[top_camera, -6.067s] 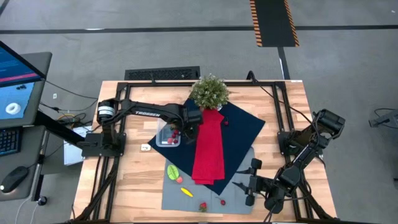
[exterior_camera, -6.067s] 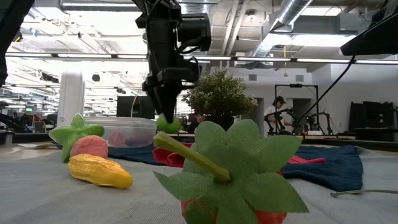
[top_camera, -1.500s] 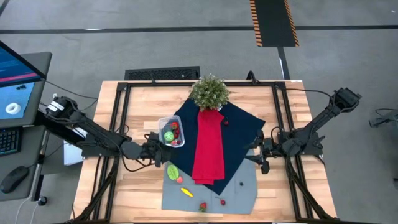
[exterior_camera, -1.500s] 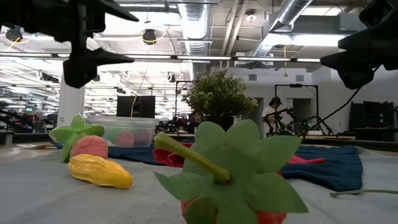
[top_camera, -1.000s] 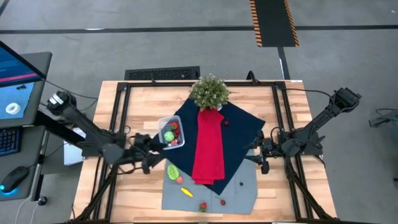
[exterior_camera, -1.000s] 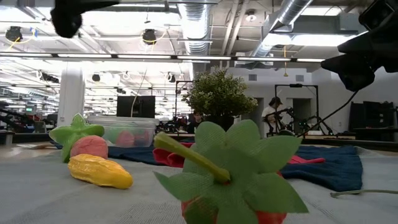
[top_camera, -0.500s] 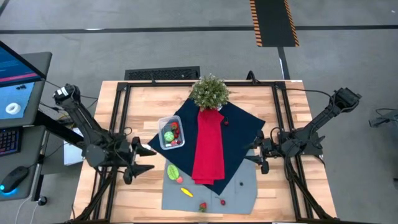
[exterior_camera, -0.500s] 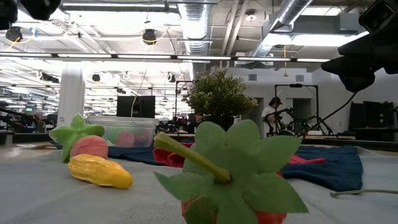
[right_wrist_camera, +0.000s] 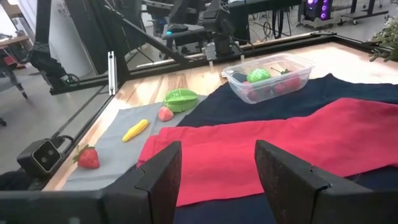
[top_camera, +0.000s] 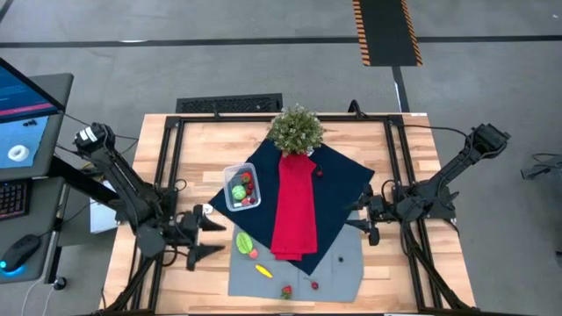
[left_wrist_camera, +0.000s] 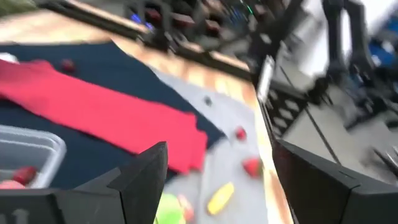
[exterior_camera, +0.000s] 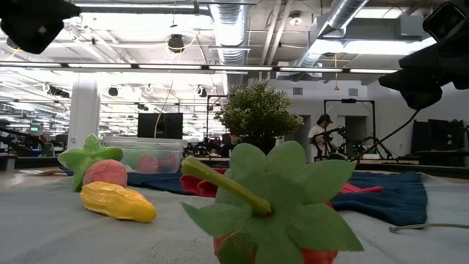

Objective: Pick and placing Produce into tupperware
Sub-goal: Put the green starfruit into the transparent bin

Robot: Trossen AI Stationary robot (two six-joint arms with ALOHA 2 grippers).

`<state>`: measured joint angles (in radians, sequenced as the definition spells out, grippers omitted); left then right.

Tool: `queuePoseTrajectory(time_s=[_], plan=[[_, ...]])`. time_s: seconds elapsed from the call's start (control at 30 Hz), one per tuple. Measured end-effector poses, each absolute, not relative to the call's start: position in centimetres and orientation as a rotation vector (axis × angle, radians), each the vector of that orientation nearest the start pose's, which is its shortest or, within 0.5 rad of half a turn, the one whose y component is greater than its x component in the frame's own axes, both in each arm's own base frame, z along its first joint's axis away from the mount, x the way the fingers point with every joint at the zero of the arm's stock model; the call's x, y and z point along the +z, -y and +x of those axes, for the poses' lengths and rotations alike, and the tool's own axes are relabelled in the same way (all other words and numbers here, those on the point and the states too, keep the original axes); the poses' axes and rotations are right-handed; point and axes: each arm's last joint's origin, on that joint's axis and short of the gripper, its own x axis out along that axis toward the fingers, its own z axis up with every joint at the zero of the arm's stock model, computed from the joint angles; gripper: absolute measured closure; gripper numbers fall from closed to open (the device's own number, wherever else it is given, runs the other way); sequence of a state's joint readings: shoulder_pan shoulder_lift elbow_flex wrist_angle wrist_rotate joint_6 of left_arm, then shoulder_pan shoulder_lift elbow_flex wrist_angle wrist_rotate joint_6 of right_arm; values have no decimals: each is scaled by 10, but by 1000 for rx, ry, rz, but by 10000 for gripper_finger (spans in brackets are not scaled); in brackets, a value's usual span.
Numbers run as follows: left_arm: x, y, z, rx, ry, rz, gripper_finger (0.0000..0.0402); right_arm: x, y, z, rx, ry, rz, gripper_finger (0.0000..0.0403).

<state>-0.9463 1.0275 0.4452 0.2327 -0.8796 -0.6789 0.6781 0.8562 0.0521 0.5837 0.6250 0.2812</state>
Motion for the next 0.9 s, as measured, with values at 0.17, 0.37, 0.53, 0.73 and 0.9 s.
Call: queuePoseTrajectory(time_s=[0.17, 0.37, 0.53, 0.73, 0.9], plan=[[217, 157, 135, -231, -371, -315, 123, 147, -80, 127, 26, -190, 139, 178], [231, 156, 137, -218, -485, -209, 123, 147, -80, 127, 26, -195, 136, 178], [239, 139, 141, 54, -549, -221, 123, 145, -80, 126, 24, -205, 128, 178], [240, 120, 146, 177, -674, -271, 123, 145, -80, 126, 24, -210, 124, 178], [241, 118, 154, 10, -743, -141, 123, 145, -80, 126, 24, -211, 123, 178]])
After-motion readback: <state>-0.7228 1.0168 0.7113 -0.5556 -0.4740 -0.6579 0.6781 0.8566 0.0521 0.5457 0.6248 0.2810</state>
